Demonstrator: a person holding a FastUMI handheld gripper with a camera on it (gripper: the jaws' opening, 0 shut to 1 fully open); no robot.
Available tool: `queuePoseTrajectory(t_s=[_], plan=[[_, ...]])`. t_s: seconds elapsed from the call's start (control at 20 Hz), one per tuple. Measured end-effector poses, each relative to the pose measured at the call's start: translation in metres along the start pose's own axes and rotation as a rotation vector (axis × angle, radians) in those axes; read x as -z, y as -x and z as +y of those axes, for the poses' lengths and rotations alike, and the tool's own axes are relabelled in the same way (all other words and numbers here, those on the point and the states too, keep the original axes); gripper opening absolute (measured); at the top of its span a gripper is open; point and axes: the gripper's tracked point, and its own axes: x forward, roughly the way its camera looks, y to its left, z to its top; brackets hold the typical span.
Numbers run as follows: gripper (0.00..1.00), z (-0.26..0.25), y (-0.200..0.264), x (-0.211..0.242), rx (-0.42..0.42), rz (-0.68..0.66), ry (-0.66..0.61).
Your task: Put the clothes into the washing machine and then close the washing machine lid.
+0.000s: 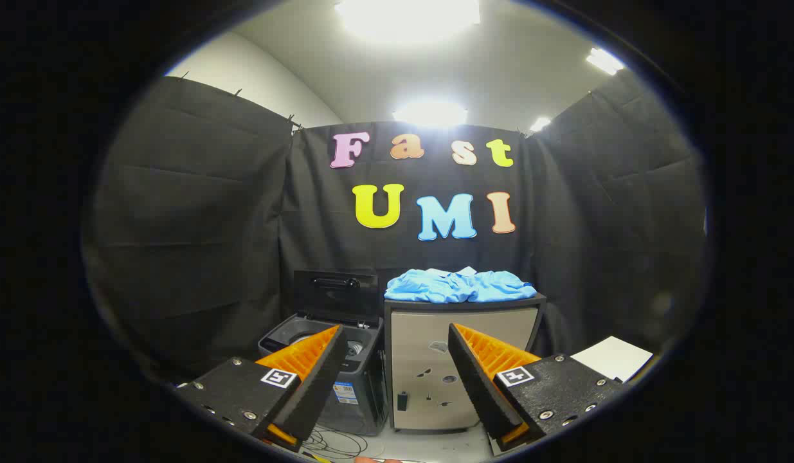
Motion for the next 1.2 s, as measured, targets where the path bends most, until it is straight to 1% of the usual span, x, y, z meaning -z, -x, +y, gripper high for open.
queuePoseTrajectory(t_s=[0.6,1.2], plan=[[0.97,0.011,0.002,0.002,-0.024,0.009,0.036],[0.97,0.013,0.006,0.001,-0.031,0.009,0.023]])
